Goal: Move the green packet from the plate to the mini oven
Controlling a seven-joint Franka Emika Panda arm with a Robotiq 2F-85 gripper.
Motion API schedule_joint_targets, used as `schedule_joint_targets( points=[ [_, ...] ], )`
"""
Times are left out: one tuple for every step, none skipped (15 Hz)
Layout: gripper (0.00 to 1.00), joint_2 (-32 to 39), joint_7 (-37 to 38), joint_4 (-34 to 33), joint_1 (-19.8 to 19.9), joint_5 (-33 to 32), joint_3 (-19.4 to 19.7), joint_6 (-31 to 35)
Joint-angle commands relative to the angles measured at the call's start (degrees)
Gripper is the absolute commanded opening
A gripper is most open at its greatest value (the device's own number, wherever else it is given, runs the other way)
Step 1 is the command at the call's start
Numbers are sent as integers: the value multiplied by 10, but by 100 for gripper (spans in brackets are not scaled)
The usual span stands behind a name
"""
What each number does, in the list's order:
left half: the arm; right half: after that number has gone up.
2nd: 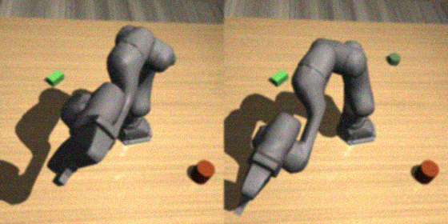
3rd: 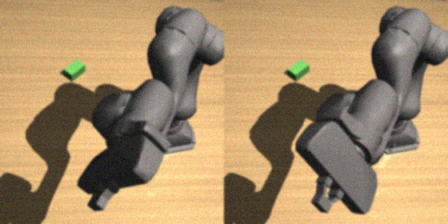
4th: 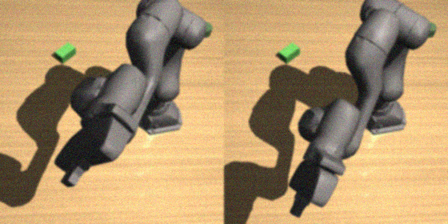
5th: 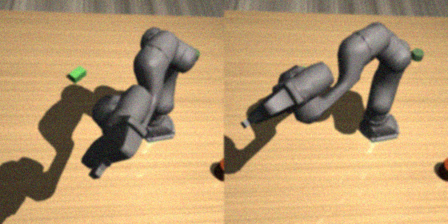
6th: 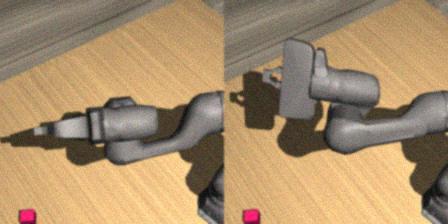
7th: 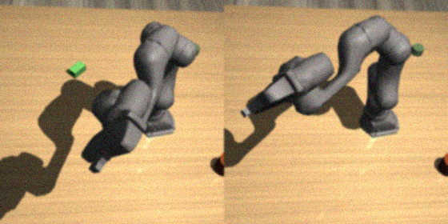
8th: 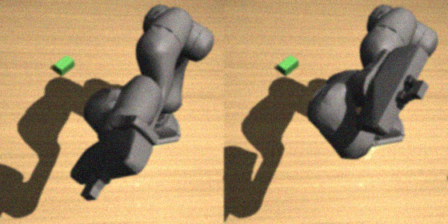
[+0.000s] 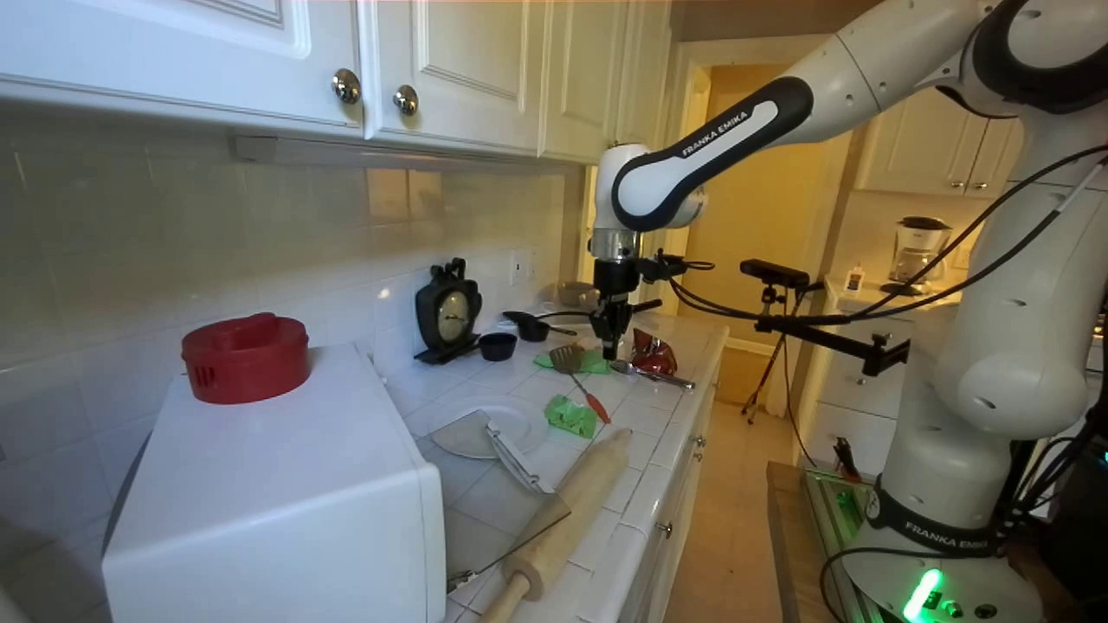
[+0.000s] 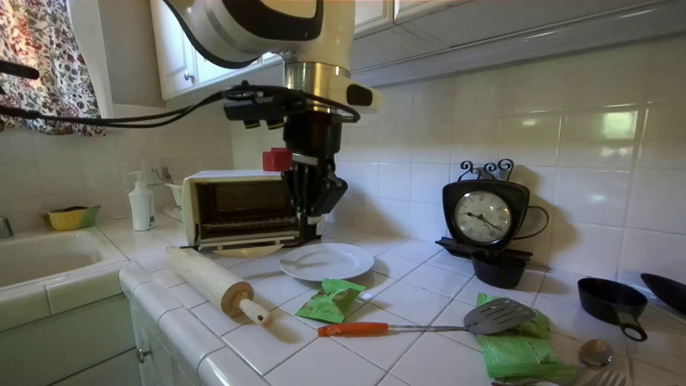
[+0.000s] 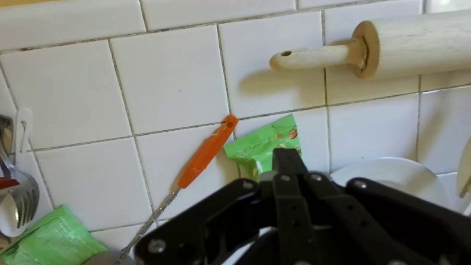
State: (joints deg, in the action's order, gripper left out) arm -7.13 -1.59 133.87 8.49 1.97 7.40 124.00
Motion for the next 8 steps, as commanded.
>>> schedule_joint_targets(
  points=[
    [0,49,-70,-25,0,32,17,3],
    [0,59,-92,-33,3,39,21,-2],
    [0,73,-124,-42,6,54,26,-4],
    [25,85,-149,-51,9,65,30,-7],
    [27,101,-183,-63,13,84,34,-13],
    [33,114,-215,-73,18,99,36,-18],
    [40,128,-242,-87,23,111,36,-23],
    [47,140,-263,-97,27,120,35,-27]
  ],
)
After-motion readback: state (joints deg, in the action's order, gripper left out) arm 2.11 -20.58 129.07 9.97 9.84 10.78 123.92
